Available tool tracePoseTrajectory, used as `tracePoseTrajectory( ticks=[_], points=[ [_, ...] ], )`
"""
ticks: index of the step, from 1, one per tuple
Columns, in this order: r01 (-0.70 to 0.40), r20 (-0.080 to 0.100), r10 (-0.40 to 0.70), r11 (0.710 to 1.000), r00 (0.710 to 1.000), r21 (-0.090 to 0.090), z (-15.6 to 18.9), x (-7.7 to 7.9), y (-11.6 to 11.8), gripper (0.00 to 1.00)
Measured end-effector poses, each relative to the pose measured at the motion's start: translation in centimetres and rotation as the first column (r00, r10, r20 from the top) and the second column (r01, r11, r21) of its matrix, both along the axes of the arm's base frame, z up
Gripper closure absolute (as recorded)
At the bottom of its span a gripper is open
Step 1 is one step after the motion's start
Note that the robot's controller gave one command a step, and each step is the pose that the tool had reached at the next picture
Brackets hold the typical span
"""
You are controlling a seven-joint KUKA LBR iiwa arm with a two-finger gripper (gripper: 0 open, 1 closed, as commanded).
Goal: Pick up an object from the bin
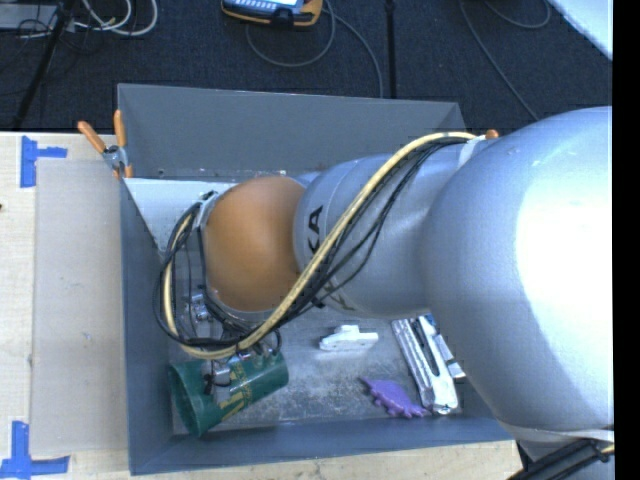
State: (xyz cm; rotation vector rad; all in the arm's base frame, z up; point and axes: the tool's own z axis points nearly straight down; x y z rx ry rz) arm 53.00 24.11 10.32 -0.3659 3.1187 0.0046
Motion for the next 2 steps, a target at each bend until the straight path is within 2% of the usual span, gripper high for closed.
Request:
tracePoseTrajectory(
  ticks=[1,2],
  points=[
    [-0.139,0.006,0.139,0.99,0.99,0.004,-0.9,-0.8,-2.7,0.0],
    [-0.35,0.004,0.35,0.937,0.937,0.001,-2.2,-2.2,-5.8,0.0]
  ],
)
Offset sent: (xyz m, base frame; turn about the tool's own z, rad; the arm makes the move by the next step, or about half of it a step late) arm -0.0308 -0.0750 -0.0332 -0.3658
